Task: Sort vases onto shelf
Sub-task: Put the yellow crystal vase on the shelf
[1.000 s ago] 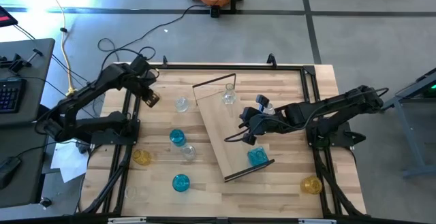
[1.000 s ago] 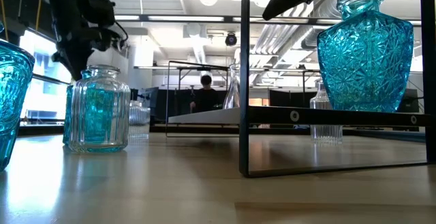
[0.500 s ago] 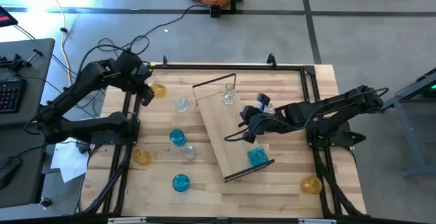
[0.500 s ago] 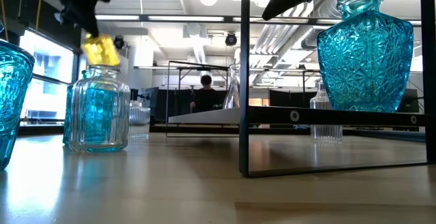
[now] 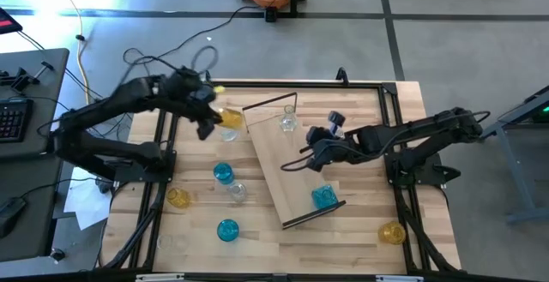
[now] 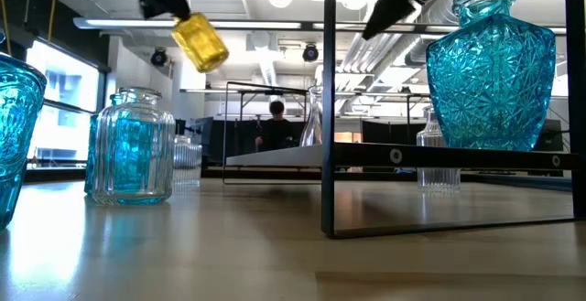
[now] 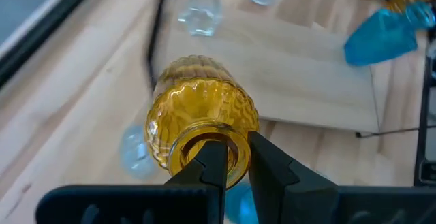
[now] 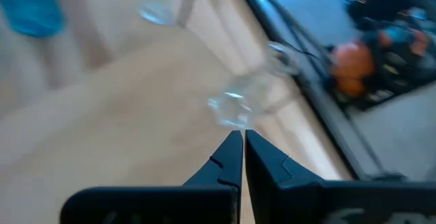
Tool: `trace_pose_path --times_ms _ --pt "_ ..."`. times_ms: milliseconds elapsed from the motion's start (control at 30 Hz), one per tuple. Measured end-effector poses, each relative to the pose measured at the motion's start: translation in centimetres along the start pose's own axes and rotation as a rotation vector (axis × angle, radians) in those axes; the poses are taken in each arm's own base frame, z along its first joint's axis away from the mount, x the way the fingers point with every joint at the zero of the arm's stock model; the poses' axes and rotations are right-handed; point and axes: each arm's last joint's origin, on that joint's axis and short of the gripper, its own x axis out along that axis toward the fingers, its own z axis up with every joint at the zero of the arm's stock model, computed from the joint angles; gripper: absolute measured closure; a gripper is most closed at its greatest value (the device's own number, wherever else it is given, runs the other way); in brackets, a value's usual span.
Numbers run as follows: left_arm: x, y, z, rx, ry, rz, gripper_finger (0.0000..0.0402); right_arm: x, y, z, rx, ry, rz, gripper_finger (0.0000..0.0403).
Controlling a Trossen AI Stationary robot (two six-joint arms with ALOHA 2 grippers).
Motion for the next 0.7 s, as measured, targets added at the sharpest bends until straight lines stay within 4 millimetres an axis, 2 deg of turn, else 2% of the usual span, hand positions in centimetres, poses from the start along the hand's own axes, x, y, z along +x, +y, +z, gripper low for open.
trace_pose_path --times_ms 100,233,433,567,700 --pt "2.2 -0.8 0.8 0.034 0.031 -0.024 0.0372 -0.5 -1.3 0.0 0.015 0.026 -0.076 0.0403" --pt "4.7 -1.6 1.6 0.080 0.057 -0.042 0.0370 -2.6 -3.3 0.4 0.060 0.005 -0.134 0.0403" --pt "7.7 -2.5 2.7 0.111 0.041 -0.067 0.0373 -5.8 -6.0 0.7 0.135 -0.079 -0.106 0.0403" --pt "10.1 -2.9 2.8 0.121 0.093 -0.071 0.0371 -6.8 -6.9 0.3 0.152 -0.094 -0.091 0.0403" --pt "12.7 -3.6 2.5 0.135 0.167 -0.098 0.0372 -7.0 -7.0 0.3 0.156 -0.090 -0.070 0.0403"
